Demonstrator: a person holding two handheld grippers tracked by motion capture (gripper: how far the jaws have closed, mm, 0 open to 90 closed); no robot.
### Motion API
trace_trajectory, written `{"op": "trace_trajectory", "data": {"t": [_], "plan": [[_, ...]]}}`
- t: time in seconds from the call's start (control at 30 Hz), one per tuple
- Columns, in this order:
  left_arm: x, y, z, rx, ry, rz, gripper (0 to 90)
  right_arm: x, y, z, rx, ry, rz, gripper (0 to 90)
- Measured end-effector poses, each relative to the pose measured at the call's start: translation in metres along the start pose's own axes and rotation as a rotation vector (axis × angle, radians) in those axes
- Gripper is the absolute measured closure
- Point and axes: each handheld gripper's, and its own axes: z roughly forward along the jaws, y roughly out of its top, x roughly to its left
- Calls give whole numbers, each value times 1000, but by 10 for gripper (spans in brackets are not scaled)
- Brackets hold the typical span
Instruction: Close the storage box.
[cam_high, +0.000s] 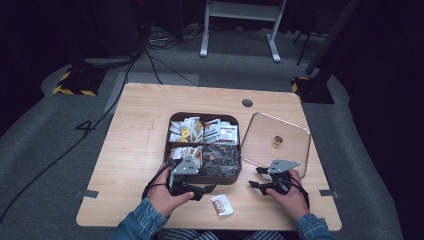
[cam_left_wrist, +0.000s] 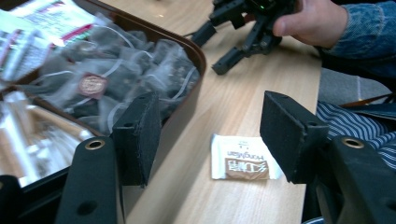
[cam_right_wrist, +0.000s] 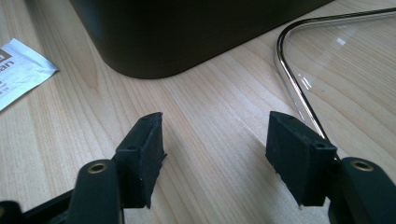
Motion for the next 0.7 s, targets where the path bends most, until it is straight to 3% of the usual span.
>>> {"op": "trace_trajectory", "data": {"t": [0.13, 0.23, 0.33, 0.47, 0.7], "plan": [[6, -5, -10, -3, 31, -6, 387, 0, 0, 0, 0, -3, -2, 381], [10, -7, -22, -25, 62, -15, 383, 2, 0, -1, -6, -2, -1, 451], [14, -11, -35, -43, 106, -26, 375, 3, 4, -2, -2, 12, 31, 446], [18, -19, -50, -58, 156, -56, 366, -4, 15, -9, -50, 13, 42, 429], [17, -32, -64, -55, 238, -84, 350, -23, 23, -22, -103, -28, 72, 420]]}}
